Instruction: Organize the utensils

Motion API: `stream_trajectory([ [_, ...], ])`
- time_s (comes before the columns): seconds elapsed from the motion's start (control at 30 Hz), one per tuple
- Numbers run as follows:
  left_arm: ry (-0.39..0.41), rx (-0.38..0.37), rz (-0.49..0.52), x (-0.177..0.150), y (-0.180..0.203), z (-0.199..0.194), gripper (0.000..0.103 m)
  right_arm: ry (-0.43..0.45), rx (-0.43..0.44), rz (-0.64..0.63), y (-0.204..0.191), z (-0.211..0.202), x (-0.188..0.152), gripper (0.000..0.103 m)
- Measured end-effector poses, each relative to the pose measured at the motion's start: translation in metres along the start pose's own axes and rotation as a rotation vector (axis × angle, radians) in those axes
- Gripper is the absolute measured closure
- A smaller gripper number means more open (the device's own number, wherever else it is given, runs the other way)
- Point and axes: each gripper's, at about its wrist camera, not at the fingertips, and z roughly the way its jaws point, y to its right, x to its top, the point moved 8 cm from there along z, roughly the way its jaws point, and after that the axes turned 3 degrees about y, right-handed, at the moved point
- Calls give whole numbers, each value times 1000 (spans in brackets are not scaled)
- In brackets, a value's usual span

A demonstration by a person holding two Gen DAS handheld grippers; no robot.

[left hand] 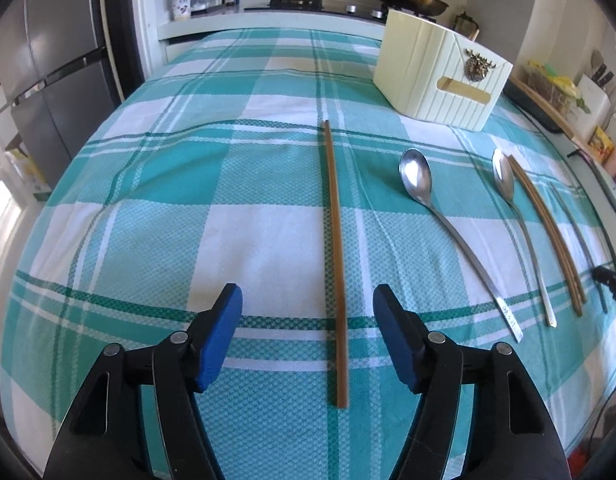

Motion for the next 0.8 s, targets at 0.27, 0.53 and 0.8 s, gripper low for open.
stream_trajectory([
  [0.27, -2, 46, 47, 5, 9, 17, 15, 76, 51, 56, 15, 1, -1, 58],
  [0.53, -32, 67, 61, 2, 7, 24, 0, 126, 80, 60, 12, 6, 3, 51],
  [0.8, -40, 71, 62, 2, 6, 25, 0, 128, 86, 67, 12, 6, 4, 49],
])
